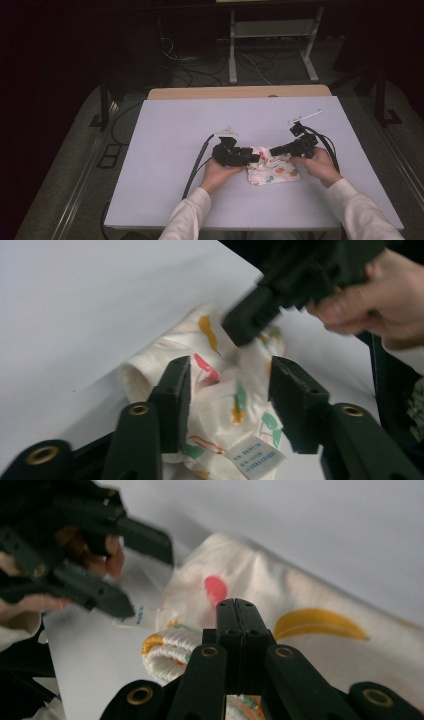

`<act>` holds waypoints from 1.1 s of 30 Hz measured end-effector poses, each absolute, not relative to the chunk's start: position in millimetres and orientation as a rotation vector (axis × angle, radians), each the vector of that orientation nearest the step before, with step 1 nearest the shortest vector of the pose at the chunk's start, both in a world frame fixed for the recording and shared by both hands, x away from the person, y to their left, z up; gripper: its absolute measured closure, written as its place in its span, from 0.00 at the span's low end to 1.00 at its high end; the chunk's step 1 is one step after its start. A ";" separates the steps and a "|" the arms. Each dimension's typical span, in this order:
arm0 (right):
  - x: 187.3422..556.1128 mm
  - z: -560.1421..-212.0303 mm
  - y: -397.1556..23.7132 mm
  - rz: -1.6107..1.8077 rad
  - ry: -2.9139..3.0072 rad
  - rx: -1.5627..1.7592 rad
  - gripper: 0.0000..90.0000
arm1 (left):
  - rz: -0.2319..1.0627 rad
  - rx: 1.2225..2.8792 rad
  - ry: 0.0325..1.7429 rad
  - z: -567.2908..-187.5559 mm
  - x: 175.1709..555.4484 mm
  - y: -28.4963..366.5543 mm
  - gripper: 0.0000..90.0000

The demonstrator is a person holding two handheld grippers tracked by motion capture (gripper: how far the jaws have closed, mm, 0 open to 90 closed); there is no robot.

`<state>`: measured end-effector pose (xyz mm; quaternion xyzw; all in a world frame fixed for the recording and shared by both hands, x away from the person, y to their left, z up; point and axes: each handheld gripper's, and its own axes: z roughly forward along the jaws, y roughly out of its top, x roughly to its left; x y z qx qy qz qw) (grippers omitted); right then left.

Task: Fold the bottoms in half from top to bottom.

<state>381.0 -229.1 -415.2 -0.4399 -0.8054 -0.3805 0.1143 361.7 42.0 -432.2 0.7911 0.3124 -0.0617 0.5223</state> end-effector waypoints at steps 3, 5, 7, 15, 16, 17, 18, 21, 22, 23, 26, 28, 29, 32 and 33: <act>371.3 -416.9 -228.5 -1.119 -2.369 -1.276 0.98 | -0.141 1.886 0.772 -432.5 363.0 42.9 0.50; 366.7 -417.6 -228.4 -1.121 -2.371 -1.275 0.98 | -0.143 1.872 0.785 -432.8 363.6 43.0 0.48; 361.7 -418.7 -228.8 -1.122 -2.376 -1.271 0.98 | -0.134 1.868 0.795 -432.7 363.7 42.6 0.47; 345.3 -423.1 -229.7 -1.124 -2.386 -1.264 0.98 | -0.125 1.843 0.846 -433.4 366.2 43.6 0.44; 344.2 -423.3 -229.8 -1.126 -2.389 -1.261 0.98 | -0.123 1.841 0.854 -433.4 366.4 43.8 0.44; 342.6 -423.5 -229.5 -1.131 -2.383 -1.261 0.98 | -0.120 1.841 0.859 -433.4 366.7 43.9 0.44; 341.1 -424.2 -229.1 -1.135 -2.379 -1.255 0.98 | -0.120 1.836 0.866 -433.5 366.7 43.8 0.43; 336.2 -427.8 -227.0 -1.123 -2.384 -1.243 0.98 | -0.116 1.837 0.879 -433.7 367.0 43.6 0.41; 334.7 -429.4 -226.6 -1.118 -2.388 -1.237 0.98 | -0.119 1.834 0.883 -434.0 367.2 43.6 0.41; 332.9 -431.4 -226.4 -1.113 -2.390 -1.237 0.98 | -0.119 1.833 0.887 -434.2 367.3 43.5 0.40; 330.1 -436.4 -226.5 -1.102 -2.392 -1.238 0.98 | -0.117 1.831 0.902 -435.1 368.1 43.0 0.37; 328.6 -439.4 -227.0 -1.105 -2.397 -1.242 0.98 | -0.124 1.831 0.912 -436.4 368.9 42.7 0.36; 327.9 -441.4 -227.3 -1.104 -2.406 -1.240 0.98 | -0.127 1.829 0.915 -436.8 369.1 42.5 0.36; 326.4 -444.2 -227.8 -1.101 -2.400 -1.247 0.98 | -0.127 1.828 0.930 -438.5 370.4 42.4 0.34; 326.1 -445.0 -227.9 -1.106 -2.400 -1.246 0.98 | -0.129 1.827 0.934 -439.0 371.0 42.6 0.34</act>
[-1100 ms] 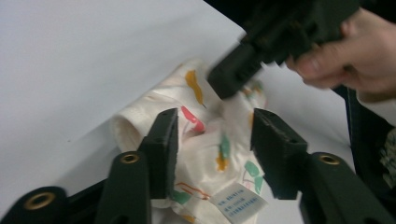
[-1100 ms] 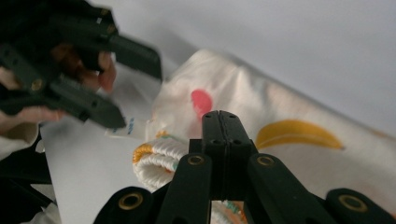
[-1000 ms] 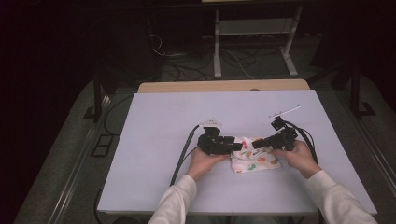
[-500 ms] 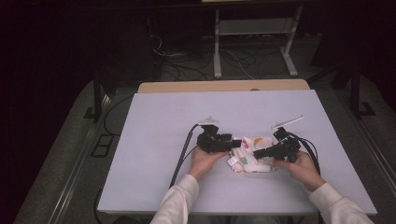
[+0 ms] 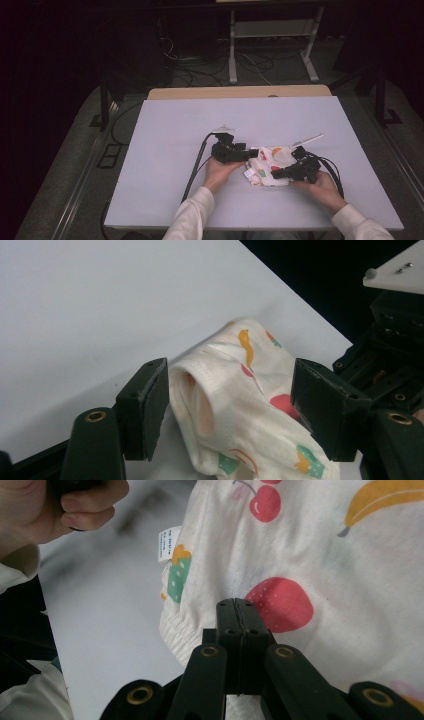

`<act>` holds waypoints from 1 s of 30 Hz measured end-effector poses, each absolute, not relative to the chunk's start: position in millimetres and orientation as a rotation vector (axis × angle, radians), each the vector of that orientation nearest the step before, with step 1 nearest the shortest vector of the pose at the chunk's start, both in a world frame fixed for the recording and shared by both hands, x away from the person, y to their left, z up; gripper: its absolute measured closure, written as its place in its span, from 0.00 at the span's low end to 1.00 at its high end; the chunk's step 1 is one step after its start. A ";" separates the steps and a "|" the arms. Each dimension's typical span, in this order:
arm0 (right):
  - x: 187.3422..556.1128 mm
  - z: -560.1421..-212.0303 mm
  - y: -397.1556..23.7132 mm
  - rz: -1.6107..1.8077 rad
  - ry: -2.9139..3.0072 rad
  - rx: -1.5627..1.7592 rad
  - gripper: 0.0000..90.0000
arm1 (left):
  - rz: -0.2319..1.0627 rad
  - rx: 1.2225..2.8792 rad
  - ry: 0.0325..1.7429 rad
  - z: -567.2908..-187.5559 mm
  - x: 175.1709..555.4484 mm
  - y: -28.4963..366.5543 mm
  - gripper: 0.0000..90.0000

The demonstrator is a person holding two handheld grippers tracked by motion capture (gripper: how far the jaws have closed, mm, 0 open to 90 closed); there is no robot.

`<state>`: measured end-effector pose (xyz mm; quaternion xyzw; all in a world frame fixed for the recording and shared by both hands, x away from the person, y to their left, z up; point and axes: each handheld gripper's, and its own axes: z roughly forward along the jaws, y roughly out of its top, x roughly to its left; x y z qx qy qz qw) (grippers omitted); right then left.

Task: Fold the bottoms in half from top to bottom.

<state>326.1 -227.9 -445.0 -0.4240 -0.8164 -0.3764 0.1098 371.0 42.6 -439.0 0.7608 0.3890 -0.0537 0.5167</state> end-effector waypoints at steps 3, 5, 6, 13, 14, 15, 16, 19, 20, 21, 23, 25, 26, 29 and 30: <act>324.7 -446.3 -228.4 -1.119 -2.406 -1.244 0.98 | -0.129 1.822 0.944 -439.6 372.2 43.0 0.32; 322.7 -447.5 -228.4 -1.133 -2.417 -1.240 0.98 | -0.131 1.817 0.952 -440.0 373.8 43.5 0.30; 321.6 -447.9 -228.8 -1.141 -2.413 -1.243 0.98 | -0.132 1.817 0.954 -440.0 374.5 43.9 0.29; 318.4 -445.2 -229.6 -1.177 -2.439 -1.227 0.86 | -0.134 1.813 0.966 -440.1 379.2 45.2 0.24; 318.1 -444.3 -230.1 -1.183 -2.445 -1.220 0.83 | -0.134 1.815 0.967 -440.0 379.6 44.9 0.23; 318.1 -443.6 -231.0 -1.191 -2.446 -1.215 0.81 | -0.132 1.819 0.966 -439.8 380.1 44.6 0.22; 317.8 -442.0 -232.0 -1.197 -2.448 -1.213 0.79 | -0.131 1.821 0.966 -439.6 380.4 44.5 0.21; 317.6 -438.2 -234.4 -1.224 -2.448 -1.200 0.72 | -0.133 1.824 0.958 -438.0 382.1 43.9 0.20; 317.8 -436.6 -235.2 -1.234 -2.448 -1.198 0.68 | -0.133 1.825 0.958 -437.4 382.3 43.5 0.20; 318.1 -435.5 -235.8 -1.239 -2.446 -1.196 0.65 | -0.132 1.825 0.957 -436.7 382.6 43.2 0.19; 318.9 -432.2 -237.1 -1.254 -2.448 -1.193 0.59 | -0.134 1.823 0.952 -435.0 383.3 43.4 0.19; 319.8 -428.8 -238.4 -1.267 -2.458 -1.200 0.49 | -0.138 1.826 0.952 -434.0 384.1 43.6 0.18; 320.6 -427.3 -238.6 -1.261 -2.465 -1.209 0.45 | -0.141 1.833 0.950 -433.4 384.6 43.7 0.18; 323.3 -423.1 -239.1 -1.232 -2.490 -1.242 0.38 | -0.143 1.847 0.942 -431.2 386.2 43.1 0.16; 324.5 -421.6 -240.0 -1.235 -2.495 -1.246 0.34 | -0.143 1.851 0.937 -430.6 386.6 43.1 0.15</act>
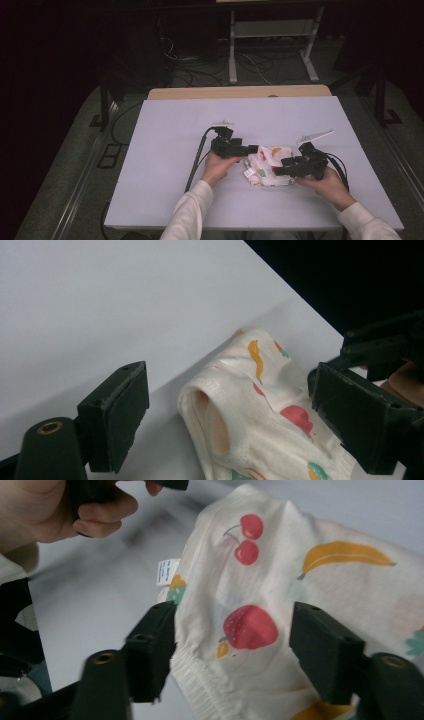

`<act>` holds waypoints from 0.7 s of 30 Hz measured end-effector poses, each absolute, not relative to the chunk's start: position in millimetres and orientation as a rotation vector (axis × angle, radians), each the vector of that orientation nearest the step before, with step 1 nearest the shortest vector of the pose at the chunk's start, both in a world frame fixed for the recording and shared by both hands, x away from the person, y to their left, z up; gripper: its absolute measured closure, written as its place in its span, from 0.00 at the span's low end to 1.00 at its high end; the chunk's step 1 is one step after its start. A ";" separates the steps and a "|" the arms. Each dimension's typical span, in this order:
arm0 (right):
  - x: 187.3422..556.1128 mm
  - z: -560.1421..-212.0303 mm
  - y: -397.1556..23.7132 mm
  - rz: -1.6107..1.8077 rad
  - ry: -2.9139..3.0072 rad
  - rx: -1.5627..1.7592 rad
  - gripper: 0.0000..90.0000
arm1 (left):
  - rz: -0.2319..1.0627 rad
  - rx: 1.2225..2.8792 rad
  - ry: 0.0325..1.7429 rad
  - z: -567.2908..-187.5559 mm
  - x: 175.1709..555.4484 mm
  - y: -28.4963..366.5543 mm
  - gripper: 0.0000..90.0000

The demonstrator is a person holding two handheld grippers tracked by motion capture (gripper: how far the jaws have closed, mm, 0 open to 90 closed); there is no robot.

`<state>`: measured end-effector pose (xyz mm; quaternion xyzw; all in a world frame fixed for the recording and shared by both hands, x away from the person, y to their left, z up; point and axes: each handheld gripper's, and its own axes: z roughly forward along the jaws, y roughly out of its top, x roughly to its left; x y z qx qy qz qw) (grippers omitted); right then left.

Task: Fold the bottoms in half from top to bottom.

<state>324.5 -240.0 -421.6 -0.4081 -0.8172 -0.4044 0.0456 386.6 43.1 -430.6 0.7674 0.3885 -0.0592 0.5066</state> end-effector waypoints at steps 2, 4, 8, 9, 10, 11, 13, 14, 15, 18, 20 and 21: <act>326.8 -418.9 -241.2 -1.230 -2.493 -1.261 0.26 | -0.144 1.851 0.930 -428.5 387.1 42.6 0.15; 328.4 -416.4 -242.7 -1.240 -2.499 -1.267 0.19 | -0.150 1.855 0.927 -426.5 388.0 42.0 0.14; 333.4 -412.5 -246.9 -1.227 -2.492 -1.275 0.10 | -0.149 1.866 0.924 -423.5 390.6 41.6 0.13; 335.3 -412.3 -248.1 -1.219 -2.497 -1.280 0.05 | -0.149 1.872 0.924 -422.9 391.1 41.2 0.12; 336.5 -412.2 -249.1 -1.221 -2.501 -1.283 0.03 | -0.149 1.880 0.923 -422.5 391.5 41.1 0.11; 337.5 -411.9 -250.0 -1.221 -2.502 -1.286 0.02 | -0.152 1.886 0.922 -421.9 392.0 40.5 0.11; 340.6 -410.4 -253.2 -1.241 -2.487 -1.292 0.01 | -0.149 1.901 0.918 -420.6 392.9 39.7 0.09; 341.8 -409.5 -254.6 -1.245 -2.482 -1.294 0.00 | -0.149 1.906 0.915 -419.8 393.6 39.2 0.09; 344.0 -408.3 -257.0 -1.261 -2.474 -1.299 0.00 | -0.150 1.910 0.914 -419.3 394.0 39.1 0.08; 350.1 -406.1 -262.8 -1.275 -2.455 -1.326 0.00 | -0.149 1.910 0.912 -418.5 395.6 38.5 0.07; 354.8 -404.0 -266.9 -1.278 -2.451 -1.341 0.00 | -0.151 1.922 0.908 -418.8 397.1 37.9 0.05; 357.1 -402.8 -269.0 -1.288 -2.450 -1.344 0.00 | -0.148 1.929 0.907 -419.1 397.9 37.5 0.05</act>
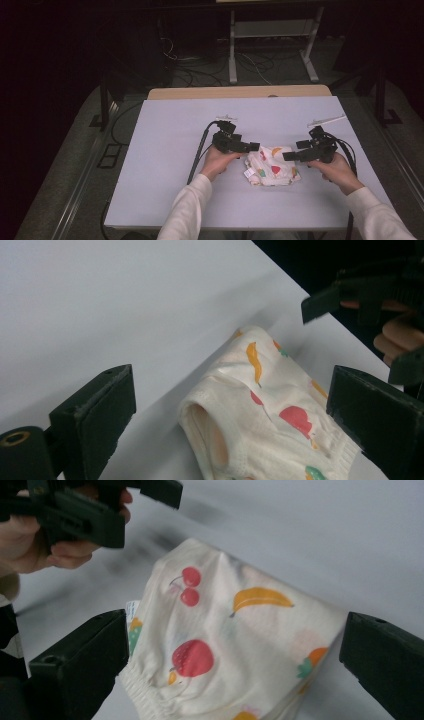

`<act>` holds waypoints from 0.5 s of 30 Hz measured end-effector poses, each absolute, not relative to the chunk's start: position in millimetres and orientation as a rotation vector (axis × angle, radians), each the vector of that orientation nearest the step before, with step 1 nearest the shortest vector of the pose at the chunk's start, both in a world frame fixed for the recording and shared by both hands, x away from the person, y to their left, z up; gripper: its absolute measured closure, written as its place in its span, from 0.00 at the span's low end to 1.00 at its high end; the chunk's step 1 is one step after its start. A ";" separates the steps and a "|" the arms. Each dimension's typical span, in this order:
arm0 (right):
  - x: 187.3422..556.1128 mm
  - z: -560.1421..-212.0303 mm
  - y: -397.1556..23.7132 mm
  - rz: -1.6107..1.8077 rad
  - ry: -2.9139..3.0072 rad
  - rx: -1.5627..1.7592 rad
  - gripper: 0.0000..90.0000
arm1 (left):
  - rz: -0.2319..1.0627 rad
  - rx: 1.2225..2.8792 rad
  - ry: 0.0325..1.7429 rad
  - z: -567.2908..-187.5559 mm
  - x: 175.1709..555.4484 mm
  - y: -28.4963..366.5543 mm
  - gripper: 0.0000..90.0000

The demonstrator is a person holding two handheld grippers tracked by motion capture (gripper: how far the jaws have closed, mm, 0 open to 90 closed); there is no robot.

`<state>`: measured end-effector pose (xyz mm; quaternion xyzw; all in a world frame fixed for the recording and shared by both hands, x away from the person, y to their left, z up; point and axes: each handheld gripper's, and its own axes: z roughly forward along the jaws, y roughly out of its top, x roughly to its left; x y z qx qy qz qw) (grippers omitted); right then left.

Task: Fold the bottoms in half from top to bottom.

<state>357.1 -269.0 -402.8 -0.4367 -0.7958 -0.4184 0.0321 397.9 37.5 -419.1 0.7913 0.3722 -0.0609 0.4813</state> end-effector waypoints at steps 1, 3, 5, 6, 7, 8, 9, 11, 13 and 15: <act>359.4 -401.9 -271.4 -1.302 -2.449 -1.346 0.00 | -0.148 1.936 0.906 -419.2 398.5 37.0 0.05; 363.5 -400.2 -275.0 -1.309 -2.449 -1.360 0.00 | -0.145 1.948 0.905 -419.2 399.8 36.4 0.04; 367.7 -399.9 -278.4 -1.315 -2.452 -1.367 0.00 | -0.150 1.944 0.907 -420.1 401.3 36.3 0.04; 369.8 -400.0 -279.9 -1.316 -2.446 -1.373 0.00 | -0.150 1.948 0.908 -420.8 402.4 36.4 0.04; 371.8 -400.1 -281.6 -1.315 -2.446 -1.377 0.00 | -0.150 1.950 0.911 -421.4 403.5 36.5 0.04; 373.6 -400.4 -283.4 -1.323 -2.444 -1.383 0.00 | -0.153 1.950 0.917 -421.9 404.5 36.5 0.03; 375.5 -400.9 -285.4 -1.333 -2.433 -1.388 0.00 | -0.154 1.949 0.918 -422.0 405.6 36.8 0.03; 378.6 -402.4 -288.8 -1.347 -2.417 -1.401 0.00 | -0.152 1.948 0.921 -421.8 407.4 37.4 0.03; 381.0 -404.3 -291.6 -1.353 -2.401 -1.406 0.00 | -0.151 1.948 0.925 -421.6 409.2 37.5 0.03; 383.0 -406.6 -293.7 -1.354 -2.399 -1.414 0.00 | -0.149 1.946 0.933 -422.6 411.0 37.9 0.02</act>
